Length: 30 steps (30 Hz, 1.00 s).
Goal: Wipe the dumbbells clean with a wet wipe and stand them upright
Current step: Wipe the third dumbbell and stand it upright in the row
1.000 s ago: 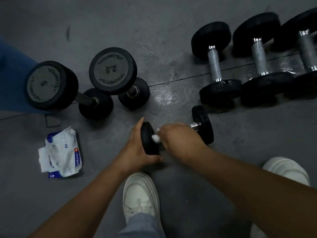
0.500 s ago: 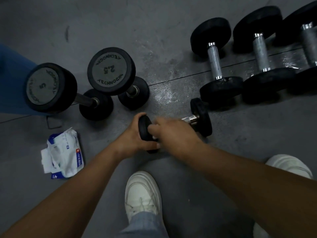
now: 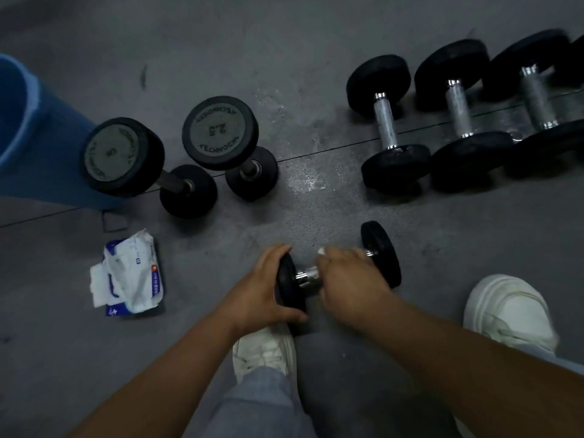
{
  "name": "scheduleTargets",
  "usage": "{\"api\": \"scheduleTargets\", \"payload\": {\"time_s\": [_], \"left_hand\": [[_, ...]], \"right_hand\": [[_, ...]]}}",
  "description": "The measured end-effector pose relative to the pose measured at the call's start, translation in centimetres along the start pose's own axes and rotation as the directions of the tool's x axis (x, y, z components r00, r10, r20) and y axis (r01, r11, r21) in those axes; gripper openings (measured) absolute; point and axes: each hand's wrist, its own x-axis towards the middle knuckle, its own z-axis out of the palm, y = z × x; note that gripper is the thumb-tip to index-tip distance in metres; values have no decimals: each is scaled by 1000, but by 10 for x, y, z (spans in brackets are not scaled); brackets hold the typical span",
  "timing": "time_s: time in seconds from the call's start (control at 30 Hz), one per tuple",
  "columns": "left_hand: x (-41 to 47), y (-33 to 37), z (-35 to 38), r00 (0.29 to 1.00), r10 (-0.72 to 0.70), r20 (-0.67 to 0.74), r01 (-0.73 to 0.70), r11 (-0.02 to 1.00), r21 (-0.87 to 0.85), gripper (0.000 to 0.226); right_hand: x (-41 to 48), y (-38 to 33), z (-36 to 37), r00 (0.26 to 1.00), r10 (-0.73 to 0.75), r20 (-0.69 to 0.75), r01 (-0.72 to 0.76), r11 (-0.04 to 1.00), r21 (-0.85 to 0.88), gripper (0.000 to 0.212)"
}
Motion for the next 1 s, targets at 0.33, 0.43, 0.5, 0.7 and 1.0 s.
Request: {"api": "scheduleTargets", "payload": {"time_s": [0.33,0.43,0.5,0.7,1.0], "left_hand": [[-33,1,30,998,-38,46,38,999,-1,135],[-39,-1,38,997,-46,65,43,998,47,137],[-43,0,40,997,-51,60,48,997,59,137],[-49,3,46,994,-41,106,26,990,139,137],[-54,2,64,999,38,-8,-38,999,34,116]], "right_hand": [[-38,-4,26,995,-14,99,19,999,-47,73],[-42,1,26,996,-42,74,46,997,-53,69],[-45,9,26,996,21,86,-13,995,-94,69],[-62,11,28,994,2,111,2,999,-37,63],[-40,9,23,997,-66,51,57,987,151,24]]}}
